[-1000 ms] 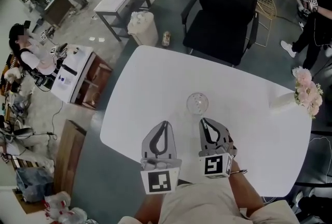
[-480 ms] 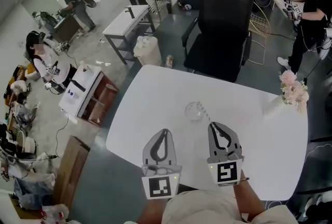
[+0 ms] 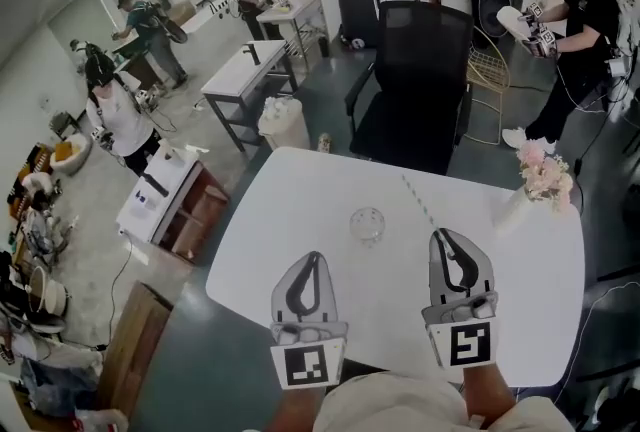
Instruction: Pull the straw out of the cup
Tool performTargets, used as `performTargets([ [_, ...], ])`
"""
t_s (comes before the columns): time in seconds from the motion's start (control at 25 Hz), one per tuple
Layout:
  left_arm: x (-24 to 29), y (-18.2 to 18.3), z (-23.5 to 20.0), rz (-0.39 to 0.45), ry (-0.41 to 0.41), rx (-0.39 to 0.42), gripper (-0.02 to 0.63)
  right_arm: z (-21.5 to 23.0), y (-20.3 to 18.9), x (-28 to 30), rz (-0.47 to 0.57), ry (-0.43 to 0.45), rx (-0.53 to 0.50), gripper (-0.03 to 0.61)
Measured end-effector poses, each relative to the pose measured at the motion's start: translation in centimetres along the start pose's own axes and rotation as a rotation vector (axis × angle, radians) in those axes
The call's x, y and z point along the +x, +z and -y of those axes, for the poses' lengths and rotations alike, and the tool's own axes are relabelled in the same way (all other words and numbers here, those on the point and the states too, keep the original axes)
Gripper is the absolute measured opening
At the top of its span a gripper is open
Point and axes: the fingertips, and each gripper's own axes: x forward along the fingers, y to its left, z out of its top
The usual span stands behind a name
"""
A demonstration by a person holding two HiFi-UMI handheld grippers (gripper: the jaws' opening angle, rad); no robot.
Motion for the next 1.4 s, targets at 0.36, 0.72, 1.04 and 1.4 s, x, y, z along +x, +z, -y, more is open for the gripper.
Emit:
performTargets([
  [0.36,-1.0,1.8,0.4,0.03,-0.01,0.017,0.006,1.1,1.3,-1.6,0.019,-0.021,-0.013,0.021],
  [0.72,-0.3,0.8,0.5,0.027,-0.009,0.015,0.006,1.5,0.4,-0.9,0.021,-0.024,0.001,0.021],
  [1.04,0.3,0.7,0.5,0.021,-0.015,0.021,0.006,1.2,0.4,0.0,0.024,-0.015,0.022,0.021],
  [1.4,0.1,0.9,0.1,0.018,-0.015,0.019,0.006,0.6,0.2,0.0,0.0,-0.002,-0.002,0.021],
])
